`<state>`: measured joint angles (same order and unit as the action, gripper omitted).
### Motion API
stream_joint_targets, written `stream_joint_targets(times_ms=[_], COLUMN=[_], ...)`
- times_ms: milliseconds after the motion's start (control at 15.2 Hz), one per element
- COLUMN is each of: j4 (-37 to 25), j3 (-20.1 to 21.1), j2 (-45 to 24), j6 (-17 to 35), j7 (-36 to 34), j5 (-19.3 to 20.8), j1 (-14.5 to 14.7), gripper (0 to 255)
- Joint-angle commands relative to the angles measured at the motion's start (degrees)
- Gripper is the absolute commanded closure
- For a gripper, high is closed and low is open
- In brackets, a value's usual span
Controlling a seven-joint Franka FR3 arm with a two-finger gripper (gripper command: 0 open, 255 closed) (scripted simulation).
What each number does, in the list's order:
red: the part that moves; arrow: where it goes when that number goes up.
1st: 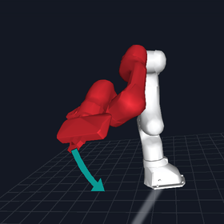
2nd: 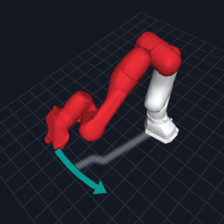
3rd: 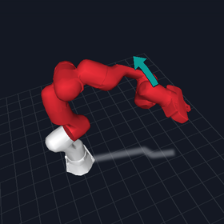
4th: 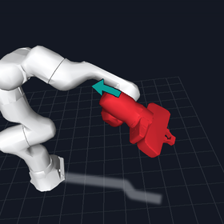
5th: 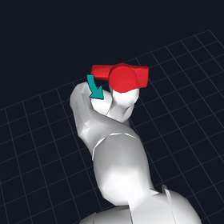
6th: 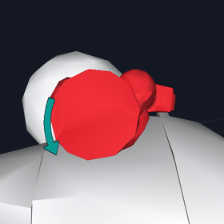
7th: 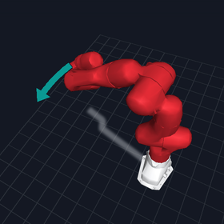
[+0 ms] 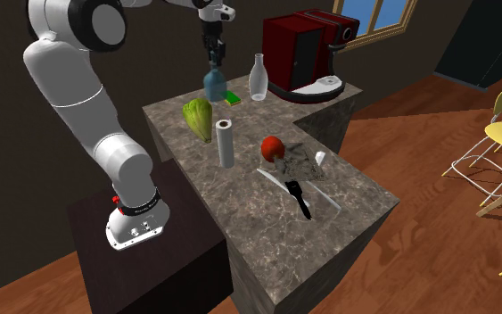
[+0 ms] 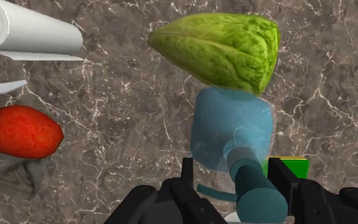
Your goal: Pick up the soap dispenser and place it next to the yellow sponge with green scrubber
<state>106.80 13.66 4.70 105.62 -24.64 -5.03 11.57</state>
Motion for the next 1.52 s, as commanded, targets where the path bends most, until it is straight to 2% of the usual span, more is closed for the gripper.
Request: stream_joint_targets(times_ms=[0,396,660,1452], j4=[-2.7,-12.6,-21.9,-14.2], j3=[1.4,4.4,5.4,5.0], j2=[-3.4,-14.4,-23.2,-24.4], j6=[0.9,1.9,1.1,9.9], j7=[-2.7,-10.0,-14.7,-14.7], j5=[0.9,4.8,8.2,8.6], j1=[1.1,4.8,8.4,8.3], gripper=[255,255,255,255])
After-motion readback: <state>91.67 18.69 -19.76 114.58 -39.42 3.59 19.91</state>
